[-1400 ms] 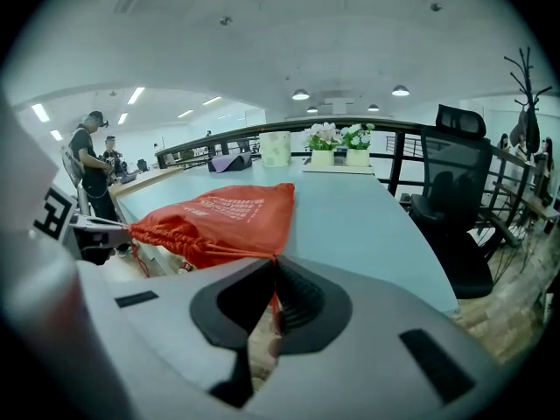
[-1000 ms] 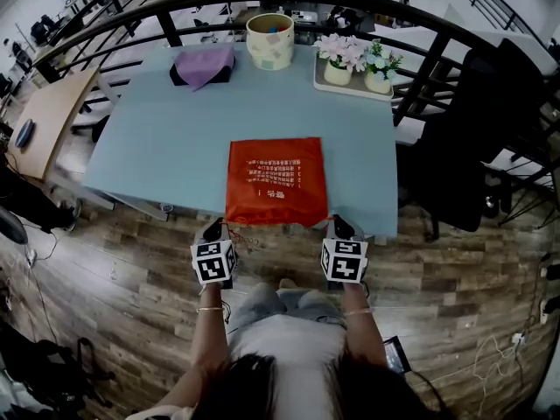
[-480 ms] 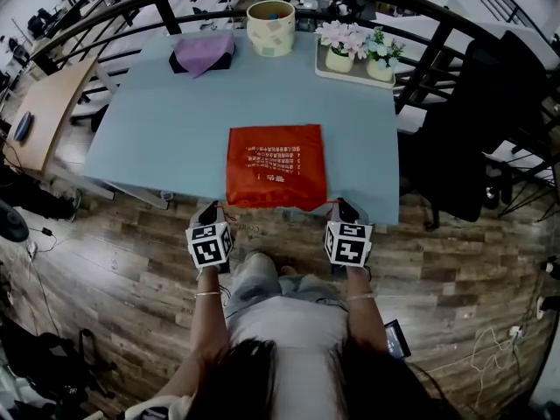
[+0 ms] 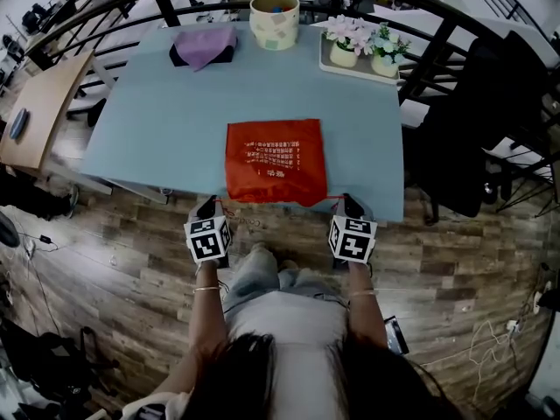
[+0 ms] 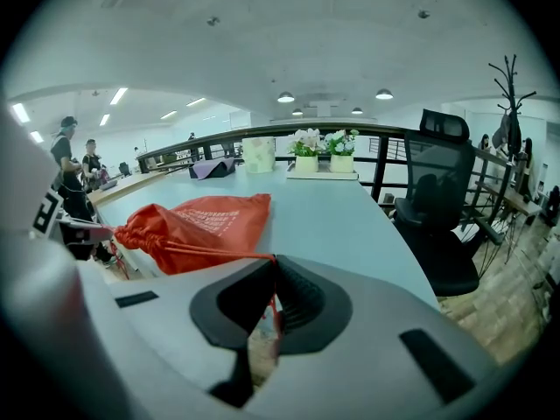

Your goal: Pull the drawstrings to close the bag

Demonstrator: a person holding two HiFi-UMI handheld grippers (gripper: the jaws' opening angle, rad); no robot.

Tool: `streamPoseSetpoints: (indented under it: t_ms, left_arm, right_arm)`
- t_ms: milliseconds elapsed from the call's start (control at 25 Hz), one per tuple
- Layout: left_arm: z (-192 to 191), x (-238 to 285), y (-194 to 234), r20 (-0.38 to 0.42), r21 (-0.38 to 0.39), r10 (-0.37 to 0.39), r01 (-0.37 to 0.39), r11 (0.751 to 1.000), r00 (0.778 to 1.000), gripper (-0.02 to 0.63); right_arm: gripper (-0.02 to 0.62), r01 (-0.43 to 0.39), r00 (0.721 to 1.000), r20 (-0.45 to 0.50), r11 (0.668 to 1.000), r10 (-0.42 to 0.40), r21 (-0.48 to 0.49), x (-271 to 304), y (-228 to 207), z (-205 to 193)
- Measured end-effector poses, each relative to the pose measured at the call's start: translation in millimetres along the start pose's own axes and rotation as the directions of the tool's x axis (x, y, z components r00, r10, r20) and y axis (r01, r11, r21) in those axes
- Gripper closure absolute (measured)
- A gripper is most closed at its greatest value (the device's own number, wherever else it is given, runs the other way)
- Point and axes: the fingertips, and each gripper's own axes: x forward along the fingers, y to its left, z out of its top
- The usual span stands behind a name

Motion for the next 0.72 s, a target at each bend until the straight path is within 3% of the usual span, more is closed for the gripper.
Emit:
streamPoseSetpoints:
  t_ms: [720]
  left_arm:
    - [20.4, 12.3, 42.4, -0.023, -0.007, 0.005, -0.006, 1.000, 1.000, 0.588]
  right_arm:
    - [0.568, 0.047, 0.999, -0.016, 0.998, -0.046, 0.030, 11.8, 15.6, 19.6]
